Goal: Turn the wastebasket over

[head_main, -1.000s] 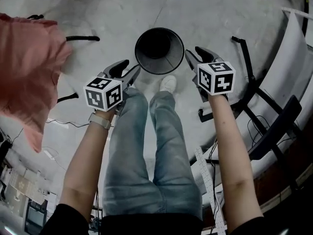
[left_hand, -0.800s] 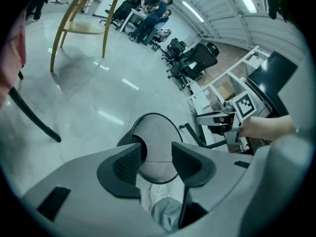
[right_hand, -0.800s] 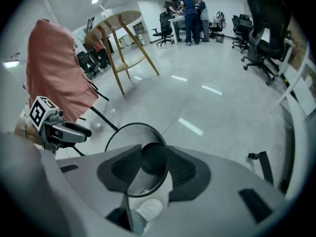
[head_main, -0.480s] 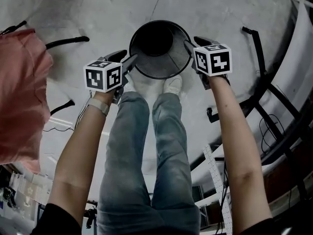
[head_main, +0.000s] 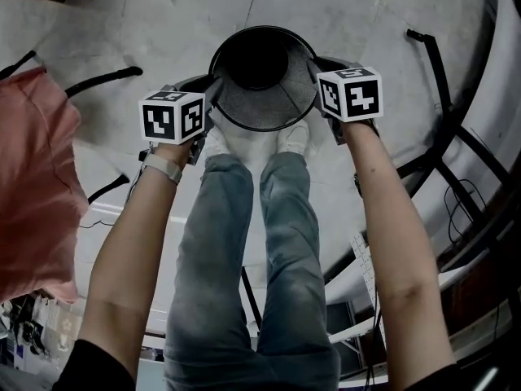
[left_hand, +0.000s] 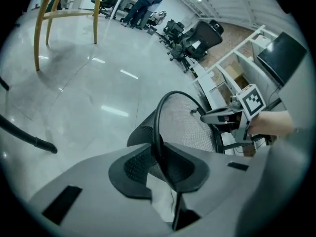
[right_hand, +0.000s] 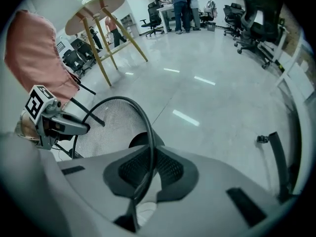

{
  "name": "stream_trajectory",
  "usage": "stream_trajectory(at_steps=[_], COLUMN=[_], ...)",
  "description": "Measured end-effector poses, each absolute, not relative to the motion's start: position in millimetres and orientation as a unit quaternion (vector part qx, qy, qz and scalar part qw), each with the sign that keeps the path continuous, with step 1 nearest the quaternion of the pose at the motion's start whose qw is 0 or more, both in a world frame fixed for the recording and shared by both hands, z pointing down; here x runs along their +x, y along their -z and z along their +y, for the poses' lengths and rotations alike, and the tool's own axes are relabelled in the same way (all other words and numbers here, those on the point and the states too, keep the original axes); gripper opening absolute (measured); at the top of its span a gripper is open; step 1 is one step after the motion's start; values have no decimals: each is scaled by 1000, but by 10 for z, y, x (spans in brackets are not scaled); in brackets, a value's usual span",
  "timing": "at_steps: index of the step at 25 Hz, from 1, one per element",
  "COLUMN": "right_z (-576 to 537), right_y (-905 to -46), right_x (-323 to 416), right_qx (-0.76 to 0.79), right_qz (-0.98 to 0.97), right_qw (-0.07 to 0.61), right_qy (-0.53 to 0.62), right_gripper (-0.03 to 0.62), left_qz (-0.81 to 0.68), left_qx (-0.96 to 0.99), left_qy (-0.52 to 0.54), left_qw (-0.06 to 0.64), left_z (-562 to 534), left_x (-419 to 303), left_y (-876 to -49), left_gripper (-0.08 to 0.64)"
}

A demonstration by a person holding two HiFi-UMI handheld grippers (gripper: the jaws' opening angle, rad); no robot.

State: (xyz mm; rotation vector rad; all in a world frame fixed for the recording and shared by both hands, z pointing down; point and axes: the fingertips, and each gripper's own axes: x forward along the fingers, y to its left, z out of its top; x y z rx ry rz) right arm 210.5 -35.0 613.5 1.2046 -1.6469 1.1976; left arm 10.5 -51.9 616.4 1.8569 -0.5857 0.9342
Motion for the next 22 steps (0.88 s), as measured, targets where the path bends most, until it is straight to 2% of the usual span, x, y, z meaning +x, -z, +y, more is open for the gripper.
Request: stream_trajectory(at_steps=[5, 13, 18, 22], right_z=[-535, -835, -523, -202], right_y=[-5935, -5793, -5831, -5896], right_x=[2202, 2314, 2214, 2063], right_qx=[509, 571, 587, 572], right_qz=[-647, -657, -654, -654], right_qw=[355, 316, 309, 327], right_qy=[-444, -377, -363, -372], right_gripper=[43, 44, 44, 41], left_qz=[-245, -251, -248, -233], left_qx=[786, 844, 857, 852], left_qy=[-369, -358, -343, -351], left_qw=[431, 311, 294, 312], left_z=[-826, -1323, -1119, -845], left_x=[212, 367, 300, 179], left_y=[-5948, -5888, -5916, -5967], left_gripper=[77, 71, 67, 69])
